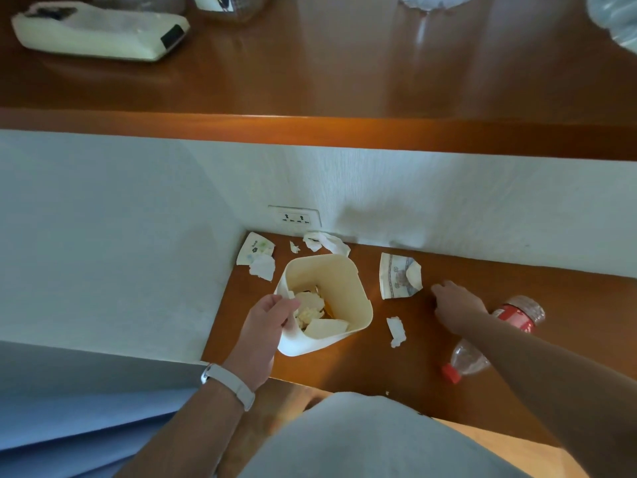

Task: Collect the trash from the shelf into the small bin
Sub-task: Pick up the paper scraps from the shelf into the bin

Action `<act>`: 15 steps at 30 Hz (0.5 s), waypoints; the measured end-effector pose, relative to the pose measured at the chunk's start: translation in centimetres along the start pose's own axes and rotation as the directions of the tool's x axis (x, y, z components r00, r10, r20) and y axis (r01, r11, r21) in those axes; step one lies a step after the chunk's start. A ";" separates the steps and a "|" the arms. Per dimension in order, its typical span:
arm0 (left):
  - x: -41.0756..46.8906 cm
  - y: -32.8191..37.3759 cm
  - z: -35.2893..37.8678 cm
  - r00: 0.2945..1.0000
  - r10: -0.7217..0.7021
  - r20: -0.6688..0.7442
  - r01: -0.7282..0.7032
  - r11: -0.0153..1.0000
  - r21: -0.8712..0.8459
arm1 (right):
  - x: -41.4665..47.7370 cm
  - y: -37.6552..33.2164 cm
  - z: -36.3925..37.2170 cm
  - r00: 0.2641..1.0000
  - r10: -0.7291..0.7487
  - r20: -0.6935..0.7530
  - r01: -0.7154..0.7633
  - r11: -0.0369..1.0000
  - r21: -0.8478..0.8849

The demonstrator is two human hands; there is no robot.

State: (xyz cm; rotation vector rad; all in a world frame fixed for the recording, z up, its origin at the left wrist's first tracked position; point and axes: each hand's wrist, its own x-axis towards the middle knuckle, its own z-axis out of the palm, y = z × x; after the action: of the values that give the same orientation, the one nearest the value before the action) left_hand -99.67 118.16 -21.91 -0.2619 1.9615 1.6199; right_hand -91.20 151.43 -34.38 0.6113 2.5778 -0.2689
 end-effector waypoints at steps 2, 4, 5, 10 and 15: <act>0.2 -0.3 0.1 1.000 -0.006 -0.006 0.005 1.000 -0.006 | -0.1 0.0 0.1 1.000 -0.018 0.002 0.018 1.000 0.006; 0.2 -0.3 0.1 1.000 -0.005 -0.007 0.005 1.000 -0.012 | -0.3 -0.1 -0.1 0.999 -0.027 -0.019 0.028 0.999 0.030; 0.3 -0.4 0.2 1.000 -0.005 -0.003 0.005 1.000 -0.017 | -0.4 -0.2 -0.5 0.999 -0.027 -0.040 0.029 0.998 0.047; 0.5 -0.2 0.3 1.000 -0.002 0.025 0.003 1.000 -0.030 | -2.7 -2.3 -3.5 0.958 -0.134 -0.253 0.157 0.985 0.072; 0.6 -0.3 0.4 0.997 -0.007 0.079 0.010 0.999 -0.036 | -6.8 -8.0 -7.8 0.838 -0.283 -0.467 0.417 0.884 0.212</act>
State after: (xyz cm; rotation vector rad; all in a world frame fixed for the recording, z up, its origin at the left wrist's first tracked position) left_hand -99.92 118.58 -22.50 -0.2165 1.8708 1.6364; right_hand -92.71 144.14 -23.63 0.3046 3.1018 -0.7493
